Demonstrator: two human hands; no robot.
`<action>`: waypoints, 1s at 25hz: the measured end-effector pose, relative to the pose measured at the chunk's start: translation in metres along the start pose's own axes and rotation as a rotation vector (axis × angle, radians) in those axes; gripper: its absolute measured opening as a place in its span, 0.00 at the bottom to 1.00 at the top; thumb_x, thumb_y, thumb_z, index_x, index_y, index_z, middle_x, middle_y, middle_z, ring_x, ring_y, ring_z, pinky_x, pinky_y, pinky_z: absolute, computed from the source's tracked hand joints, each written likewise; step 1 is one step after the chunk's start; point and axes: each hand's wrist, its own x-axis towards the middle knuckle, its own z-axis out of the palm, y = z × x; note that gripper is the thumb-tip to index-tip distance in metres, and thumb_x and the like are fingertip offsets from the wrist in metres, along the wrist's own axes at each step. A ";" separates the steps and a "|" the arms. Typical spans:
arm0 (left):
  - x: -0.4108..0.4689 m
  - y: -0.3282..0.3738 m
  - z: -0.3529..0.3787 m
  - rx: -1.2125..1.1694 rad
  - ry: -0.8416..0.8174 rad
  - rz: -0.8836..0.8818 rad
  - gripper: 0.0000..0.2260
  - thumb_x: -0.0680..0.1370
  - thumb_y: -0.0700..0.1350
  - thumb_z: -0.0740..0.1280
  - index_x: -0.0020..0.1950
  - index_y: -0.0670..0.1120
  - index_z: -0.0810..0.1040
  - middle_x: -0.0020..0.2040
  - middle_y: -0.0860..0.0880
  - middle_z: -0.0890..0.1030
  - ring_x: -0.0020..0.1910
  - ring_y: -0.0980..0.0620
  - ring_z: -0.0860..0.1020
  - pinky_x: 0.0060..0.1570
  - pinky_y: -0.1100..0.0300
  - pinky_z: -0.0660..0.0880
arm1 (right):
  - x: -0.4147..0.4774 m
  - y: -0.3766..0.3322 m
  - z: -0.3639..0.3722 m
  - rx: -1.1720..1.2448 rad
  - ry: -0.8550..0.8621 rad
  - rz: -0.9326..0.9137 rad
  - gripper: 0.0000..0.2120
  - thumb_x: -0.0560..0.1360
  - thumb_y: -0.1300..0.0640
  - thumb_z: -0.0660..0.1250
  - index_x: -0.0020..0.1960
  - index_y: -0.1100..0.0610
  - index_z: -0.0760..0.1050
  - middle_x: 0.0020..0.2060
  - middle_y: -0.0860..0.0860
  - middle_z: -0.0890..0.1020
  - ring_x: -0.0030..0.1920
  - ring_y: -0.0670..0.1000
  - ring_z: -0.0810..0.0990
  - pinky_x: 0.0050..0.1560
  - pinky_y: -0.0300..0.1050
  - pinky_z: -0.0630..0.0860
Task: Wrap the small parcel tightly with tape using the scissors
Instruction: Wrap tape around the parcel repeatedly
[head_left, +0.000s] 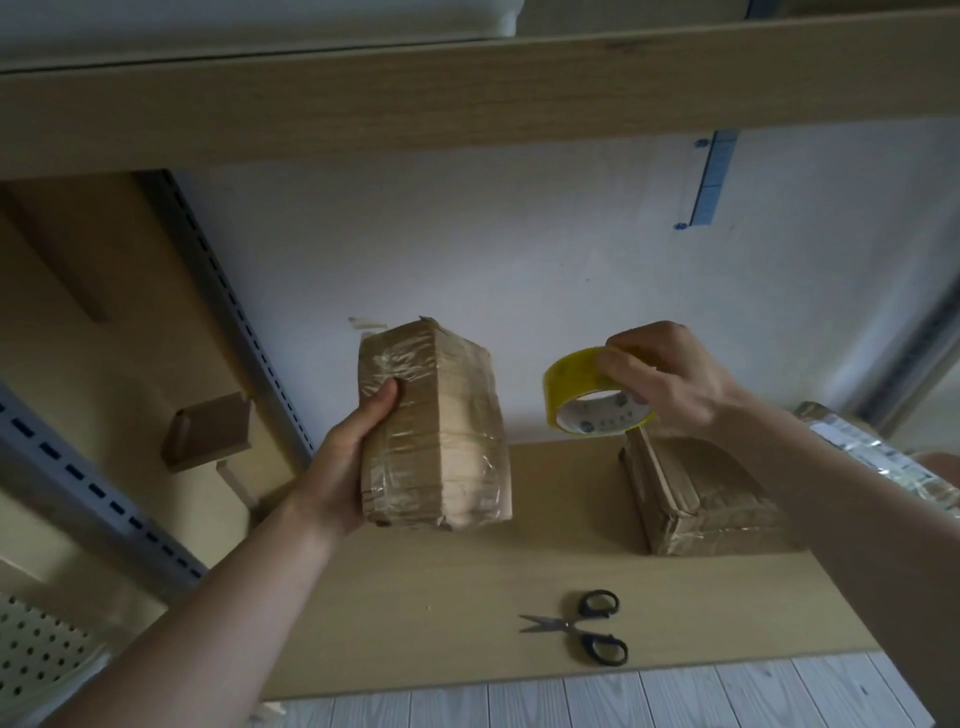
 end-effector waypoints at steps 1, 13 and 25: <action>-0.001 0.002 -0.002 -0.003 0.003 -0.003 0.29 0.53 0.58 0.84 0.49 0.45 0.88 0.47 0.43 0.86 0.44 0.45 0.86 0.38 0.54 0.82 | 0.000 0.003 -0.001 -0.004 -0.003 -0.028 0.27 0.71 0.36 0.59 0.30 0.59 0.69 0.25 0.52 0.67 0.28 0.49 0.65 0.31 0.51 0.64; -0.003 -0.006 0.001 -0.050 -0.168 0.145 0.28 0.57 0.61 0.82 0.51 0.47 0.87 0.49 0.45 0.86 0.48 0.45 0.85 0.45 0.53 0.82 | 0.000 0.005 0.030 -0.221 0.034 -0.082 0.25 0.70 0.34 0.65 0.27 0.52 0.67 0.22 0.50 0.70 0.25 0.53 0.69 0.28 0.46 0.65; 0.006 -0.015 0.009 0.110 0.016 -0.047 0.27 0.73 0.66 0.60 0.59 0.49 0.81 0.53 0.46 0.86 0.54 0.46 0.84 0.47 0.53 0.83 | -0.004 -0.010 0.037 -0.031 0.043 0.027 0.21 0.70 0.41 0.71 0.27 0.53 0.71 0.22 0.48 0.69 0.24 0.45 0.65 0.26 0.36 0.60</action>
